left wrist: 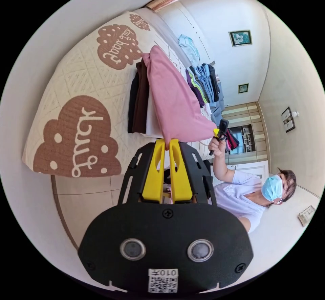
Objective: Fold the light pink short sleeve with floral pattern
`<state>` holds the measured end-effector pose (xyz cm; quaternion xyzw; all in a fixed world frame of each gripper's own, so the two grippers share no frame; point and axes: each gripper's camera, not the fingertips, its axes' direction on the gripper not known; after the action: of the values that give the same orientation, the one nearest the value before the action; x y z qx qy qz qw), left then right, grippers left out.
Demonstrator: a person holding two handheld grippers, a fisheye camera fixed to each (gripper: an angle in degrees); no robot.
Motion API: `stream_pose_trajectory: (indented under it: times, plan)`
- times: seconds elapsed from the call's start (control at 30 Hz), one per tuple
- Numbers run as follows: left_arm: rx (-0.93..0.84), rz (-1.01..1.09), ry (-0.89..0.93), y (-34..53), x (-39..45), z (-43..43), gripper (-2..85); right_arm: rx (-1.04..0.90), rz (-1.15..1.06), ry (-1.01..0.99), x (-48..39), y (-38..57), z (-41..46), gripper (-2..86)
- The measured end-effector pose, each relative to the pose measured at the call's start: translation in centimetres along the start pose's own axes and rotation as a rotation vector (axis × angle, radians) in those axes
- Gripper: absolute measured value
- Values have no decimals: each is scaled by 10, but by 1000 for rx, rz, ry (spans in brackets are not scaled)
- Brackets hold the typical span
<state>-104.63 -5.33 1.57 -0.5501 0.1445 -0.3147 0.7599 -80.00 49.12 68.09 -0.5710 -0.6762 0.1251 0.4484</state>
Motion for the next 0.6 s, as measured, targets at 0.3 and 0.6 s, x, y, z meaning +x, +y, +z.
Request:
stream_pose_trajectory:
  times: [0.3, 0.6]
  plan:
    - [51, 111, -66, -17, 46, -22, 7, 52, -30, 35, -6, -27, -28, 38]
    - [447, 331, -226, -61, 121, -52, 8, 269, -257, 79, -75, -81, -73, 39]
